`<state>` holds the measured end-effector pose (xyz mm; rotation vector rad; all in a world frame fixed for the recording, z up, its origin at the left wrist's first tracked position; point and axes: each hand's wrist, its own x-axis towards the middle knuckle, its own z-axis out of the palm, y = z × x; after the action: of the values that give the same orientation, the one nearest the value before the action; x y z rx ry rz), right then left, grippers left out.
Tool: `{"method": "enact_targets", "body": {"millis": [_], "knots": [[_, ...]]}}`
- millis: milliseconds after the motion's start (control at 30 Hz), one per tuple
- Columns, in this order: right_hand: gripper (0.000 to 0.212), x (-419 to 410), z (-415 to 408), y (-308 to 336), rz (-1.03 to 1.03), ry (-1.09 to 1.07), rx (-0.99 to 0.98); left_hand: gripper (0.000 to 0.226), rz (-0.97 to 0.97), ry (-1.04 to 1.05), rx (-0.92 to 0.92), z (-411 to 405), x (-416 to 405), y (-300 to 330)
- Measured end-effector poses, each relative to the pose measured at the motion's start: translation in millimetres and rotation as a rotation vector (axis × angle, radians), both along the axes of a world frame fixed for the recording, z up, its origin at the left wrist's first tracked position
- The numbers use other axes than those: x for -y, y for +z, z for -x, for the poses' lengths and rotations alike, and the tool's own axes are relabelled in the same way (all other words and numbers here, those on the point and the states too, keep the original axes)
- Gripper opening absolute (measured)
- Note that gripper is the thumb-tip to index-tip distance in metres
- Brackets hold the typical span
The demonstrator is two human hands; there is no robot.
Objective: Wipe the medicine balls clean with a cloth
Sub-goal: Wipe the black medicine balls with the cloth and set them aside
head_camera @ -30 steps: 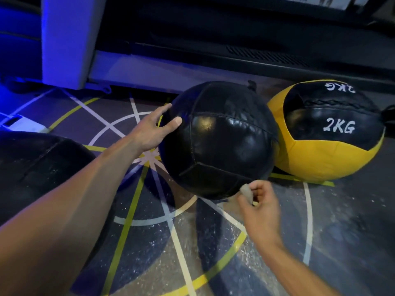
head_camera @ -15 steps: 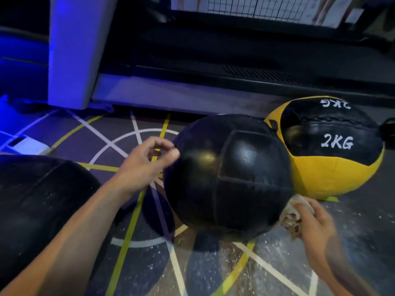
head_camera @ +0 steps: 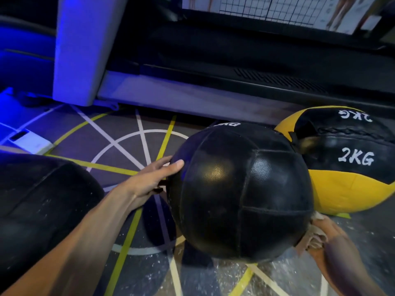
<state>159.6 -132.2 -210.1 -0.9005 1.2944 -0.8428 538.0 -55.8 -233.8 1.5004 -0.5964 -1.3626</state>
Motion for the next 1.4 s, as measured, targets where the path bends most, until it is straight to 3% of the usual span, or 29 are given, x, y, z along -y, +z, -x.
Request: {"method": "enact_targets", "body": {"millis": [100,133,167,300,467,567,633,767,967,1033,1100,1167,1233,1300,1400], "knots": [[0.035,5,-16,-5,0.022,0.03,0.054,0.111,0.105,0.063,0.044,-14,-17,10],[0.027,7,-26,-7,0.003,0.031,0.06,0.115,0.145,0.103,0.085,-20,-20,19],[0.018,10,-36,-8,-0.024,0.055,0.041,0.111,0.181,0.152,0.136,-25,-23,29],[0.016,27,-73,-13,0.037,0.113,-0.078,0.076,0.213,0.261,0.356,-33,-29,57],[0.01,22,-80,-7,0.231,0.081,-0.301,0.052,0.227,0.169,0.616,-22,-29,53],[0.015,23,-81,11,0.345,0.042,-0.311,0.044,0.182,0.087,0.764,-24,-20,53],[0.016,33,-84,24,0.439,0.045,-0.341,0.043,0.187,0.048,0.779,-21,-16,51],[0.046,44,-110,52,0.678,0.032,-0.525,0.046,0.26,0.047,0.827,-7,-5,47],[0.021,2,-143,67,1.278,0.271,-0.606,0.061,0.303,0.039,0.79,-7,12,44],[0.03,-25,-143,46,1.406,0.41,-0.731,0.059,0.299,0.043,0.796,-7,14,45],[0.036,-51,-137,20,1.522,0.687,-0.856,0.06,0.304,0.054,0.791,-8,14,44],[0.028,-63,-124,-3,1.648,1.035,-0.941,0.062,0.321,0.062,0.771,-6,11,41],[0.025,-59,-116,-7,1.687,1.207,-0.941,0.062,0.347,0.06,0.756,-3,8,40],[0.028,-49,-123,9,1.67,1.124,-0.909,0.058,0.352,0.068,0.766,-2,5,39],[0.031,-31,-146,48,1.617,0.784,-0.855,0.055,0.323,0.061,0.759,1,6,43]]}}
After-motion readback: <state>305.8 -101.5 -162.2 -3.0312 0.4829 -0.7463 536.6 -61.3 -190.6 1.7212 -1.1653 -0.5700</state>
